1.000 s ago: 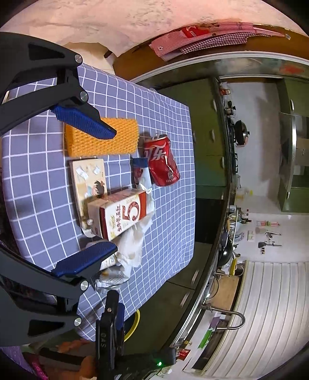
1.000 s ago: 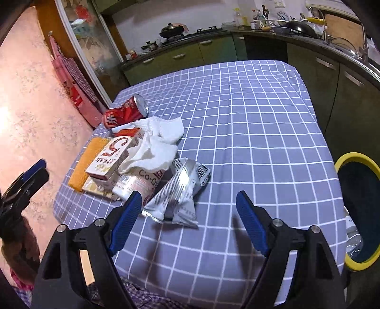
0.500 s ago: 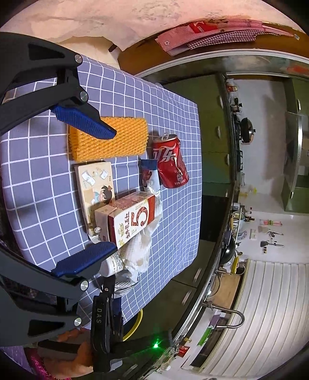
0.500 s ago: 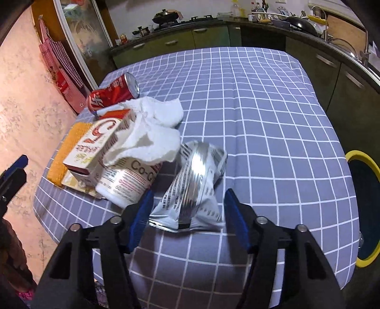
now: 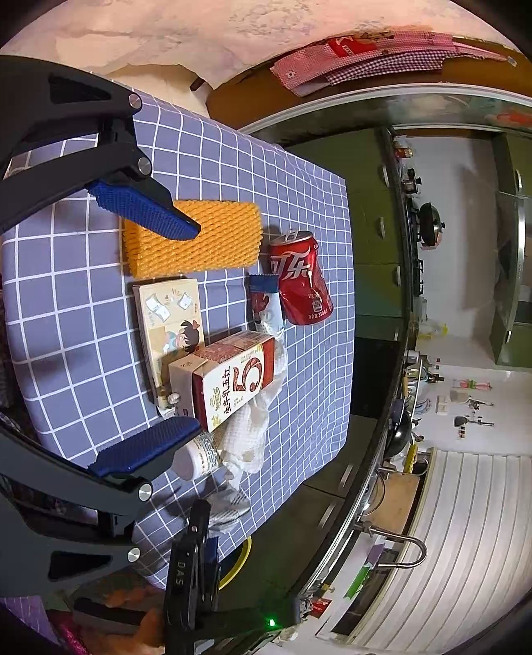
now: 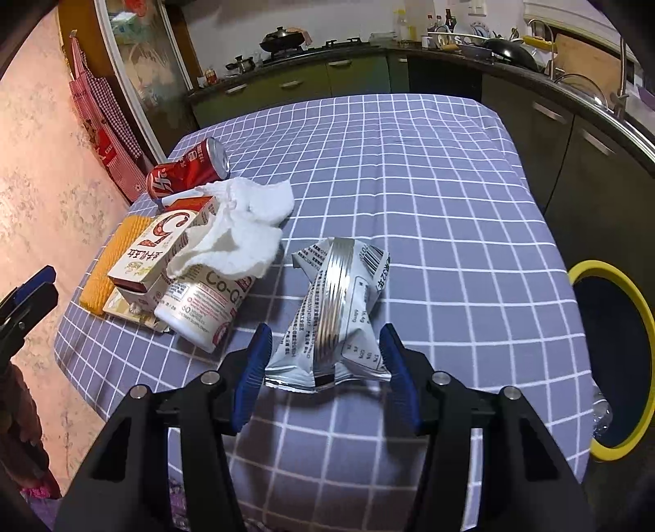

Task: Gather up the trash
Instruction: 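Grasp the silver snack wrapper with the right gripper, then carry the snack wrapper over the bin and open the right gripper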

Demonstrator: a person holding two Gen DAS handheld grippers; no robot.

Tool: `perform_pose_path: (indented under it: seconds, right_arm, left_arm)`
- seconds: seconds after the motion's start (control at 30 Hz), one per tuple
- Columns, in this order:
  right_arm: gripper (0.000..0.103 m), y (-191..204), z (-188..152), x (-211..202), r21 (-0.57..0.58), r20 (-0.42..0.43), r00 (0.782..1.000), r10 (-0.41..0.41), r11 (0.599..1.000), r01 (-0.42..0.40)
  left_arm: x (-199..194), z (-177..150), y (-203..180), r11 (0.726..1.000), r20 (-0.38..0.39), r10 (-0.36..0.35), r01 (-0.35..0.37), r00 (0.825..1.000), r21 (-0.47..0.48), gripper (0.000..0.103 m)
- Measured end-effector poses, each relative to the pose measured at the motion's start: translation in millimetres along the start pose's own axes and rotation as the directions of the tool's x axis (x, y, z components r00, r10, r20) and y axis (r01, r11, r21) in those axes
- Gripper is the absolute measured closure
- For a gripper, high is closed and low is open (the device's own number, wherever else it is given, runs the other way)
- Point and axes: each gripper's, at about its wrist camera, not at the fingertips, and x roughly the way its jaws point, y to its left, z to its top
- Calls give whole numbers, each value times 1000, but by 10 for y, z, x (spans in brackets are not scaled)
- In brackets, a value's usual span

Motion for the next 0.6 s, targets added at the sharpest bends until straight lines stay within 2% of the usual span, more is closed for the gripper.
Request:
perform_pose_path:
  seconds: [0.13,0.27,0.43,0.6]
  right_arm:
    - [51,-113,-8,-133,19,20,1000,8,1000,-9]
    - [51,-331,14,-300,60,64,997,-31,998,27]
    - [50,-911,-2,-518,172,96,984,-150,976,132]
    - [50,-1579,-146,-621,308,66,960,-272,921,240]
  left_arm:
    - [4,1,-52,1000,-3,-4,4,1000,12,16]
    - [15,9,-97,1000,-9,-7,7,1000,26,16]
    - [32,20,-159,999,-15,-8,9,1000,35,16]
    - [87,21,-226,999,-30,-14,16,999,48,16]
